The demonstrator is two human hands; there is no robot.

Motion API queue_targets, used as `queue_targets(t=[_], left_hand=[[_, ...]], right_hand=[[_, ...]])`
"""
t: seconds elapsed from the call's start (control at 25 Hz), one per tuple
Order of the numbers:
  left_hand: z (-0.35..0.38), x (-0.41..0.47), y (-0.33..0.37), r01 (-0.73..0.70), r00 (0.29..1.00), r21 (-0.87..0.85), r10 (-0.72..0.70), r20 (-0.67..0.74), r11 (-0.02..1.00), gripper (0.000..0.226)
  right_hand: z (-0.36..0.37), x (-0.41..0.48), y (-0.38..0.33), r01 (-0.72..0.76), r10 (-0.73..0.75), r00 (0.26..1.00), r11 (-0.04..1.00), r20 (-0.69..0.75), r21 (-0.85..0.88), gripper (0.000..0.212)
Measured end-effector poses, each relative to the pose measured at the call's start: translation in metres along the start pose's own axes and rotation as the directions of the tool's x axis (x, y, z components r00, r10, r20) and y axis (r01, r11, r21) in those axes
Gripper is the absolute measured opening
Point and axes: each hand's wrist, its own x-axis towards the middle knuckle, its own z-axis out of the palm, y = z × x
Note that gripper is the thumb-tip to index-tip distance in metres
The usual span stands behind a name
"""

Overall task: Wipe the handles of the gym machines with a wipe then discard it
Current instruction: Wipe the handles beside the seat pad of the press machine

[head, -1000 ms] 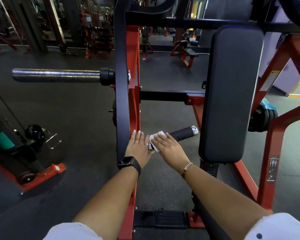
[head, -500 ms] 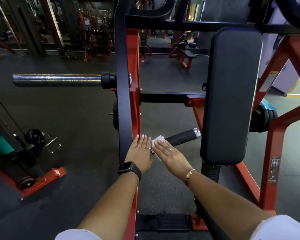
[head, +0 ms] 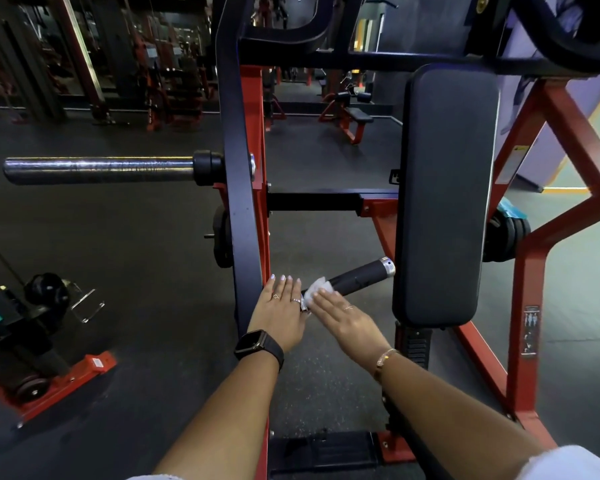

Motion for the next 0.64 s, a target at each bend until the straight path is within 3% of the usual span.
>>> queue_targets(t=[0.08,0.16,0.2,0.36,0.44,0.64], left_hand=[[0.003,0.000,0.000,-0.009,1.000,-0.017,0.008,-0.029,1.000,0.064],[0.005,0.001,-0.001,-0.045,0.998,-0.025,0.043,-0.050,0.999,0.062],[0.006,0.000,-0.001,-0.065,0.997,-0.030,0.063,-0.051,0.997,0.060],[0.006,-0.002,-0.002,-0.073,0.995,-0.078,0.068,-0.074,0.994,0.057],[0.007,-0.002,-0.002,-0.079,0.994,-0.099,0.070,-0.087,0.992,0.057],[0.009,-0.003,-0.003,-0.083,0.994,-0.120,0.073,-0.080,0.989,0.056]], right_hand=[[-0.009,-0.009,0.024,-0.115,0.113,0.992,0.993,-0.050,-0.025,0.055],[-0.010,0.006,0.031,-0.363,0.362,0.930,0.932,-0.055,-0.006,0.056],[-0.008,0.019,0.024,-0.415,0.415,0.909,0.910,-0.048,0.004,0.056],[0.006,0.021,-0.013,-0.224,0.224,0.973,0.975,0.063,-0.011,0.060],[-0.002,0.000,0.003,-0.172,0.172,0.985,0.985,-0.005,-0.009,0.057],[-0.007,0.018,0.032,-0.529,0.529,0.849,0.849,0.001,0.006,0.056]])
